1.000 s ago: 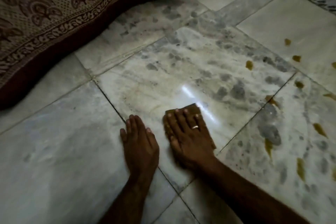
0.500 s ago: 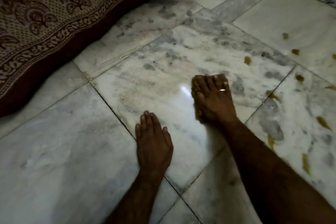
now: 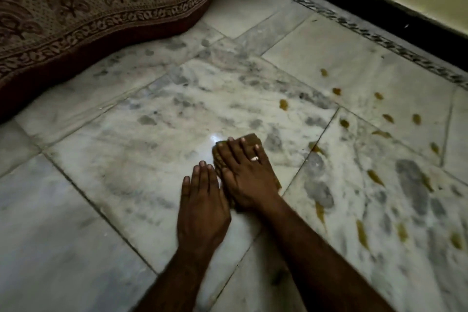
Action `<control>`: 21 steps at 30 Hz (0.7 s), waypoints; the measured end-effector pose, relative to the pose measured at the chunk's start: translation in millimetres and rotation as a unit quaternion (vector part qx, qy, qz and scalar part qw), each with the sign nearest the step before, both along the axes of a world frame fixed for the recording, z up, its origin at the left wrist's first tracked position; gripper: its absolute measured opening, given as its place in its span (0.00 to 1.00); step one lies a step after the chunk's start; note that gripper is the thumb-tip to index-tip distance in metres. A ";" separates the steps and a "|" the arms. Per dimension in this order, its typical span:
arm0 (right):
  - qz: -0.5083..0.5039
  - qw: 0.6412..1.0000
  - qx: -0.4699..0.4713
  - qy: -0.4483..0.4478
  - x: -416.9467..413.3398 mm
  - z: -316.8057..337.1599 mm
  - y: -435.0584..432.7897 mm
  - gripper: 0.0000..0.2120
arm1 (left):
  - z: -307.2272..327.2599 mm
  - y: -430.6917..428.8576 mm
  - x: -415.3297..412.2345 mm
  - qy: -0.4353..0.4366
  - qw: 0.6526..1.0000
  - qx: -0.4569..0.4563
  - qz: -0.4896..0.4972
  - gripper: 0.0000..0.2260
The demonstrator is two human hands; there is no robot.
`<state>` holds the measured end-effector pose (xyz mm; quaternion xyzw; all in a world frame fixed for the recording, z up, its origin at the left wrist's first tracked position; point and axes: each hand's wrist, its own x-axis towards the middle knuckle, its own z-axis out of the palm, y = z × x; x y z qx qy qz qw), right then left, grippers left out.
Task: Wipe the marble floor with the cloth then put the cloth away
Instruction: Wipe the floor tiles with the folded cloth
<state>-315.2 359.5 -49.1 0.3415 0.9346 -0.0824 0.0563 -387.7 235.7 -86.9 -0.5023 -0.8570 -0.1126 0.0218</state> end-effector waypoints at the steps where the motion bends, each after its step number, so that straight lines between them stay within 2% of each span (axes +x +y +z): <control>1: -0.005 1.000 0.000 -0.003 -10.9 -0.1 14.4 0.33 | 1.3 -0.2 -0.5 -0.002 1.000 0.000 0.002 0.26; 5: -0.063 0.998 0.006 -0.014 -14.8 3.4 64.6 0.36 | 4.9 -0.1 -1.6 -0.014 1.000 0.002 0.013 0.27; 8: -0.116 0.993 0.020 -0.018 17.1 5.9 76.5 0.34 | 4.3 -0.6 -2.1 -0.023 1.000 -0.001 0.014 0.27; 11: -0.173 0.982 0.070 0.009 51.5 2.1 57.2 0.30 | 5.0 -0.4 -1.3 -0.029 0.999 0.001 0.015 0.27; 14: -0.220 0.974 0.057 -0.017 78.8 -9.3 16.2 0.31 | 7.3 0.2 -0.8 -0.027 1.000 0.008 0.013 0.27; 16: -0.246 0.968 0.042 -0.003 88.9 -11.7 -17.0 0.31 | 7.2 1.0 0.9 -0.025 1.000 0.009 -0.002 0.27; 21: -0.154 0.988 0.031 -0.001 62.7 -3.4 -92.2 0.32 | 5.1 0.8 -1.0 -0.045 0.999 -0.005 -0.022 0.26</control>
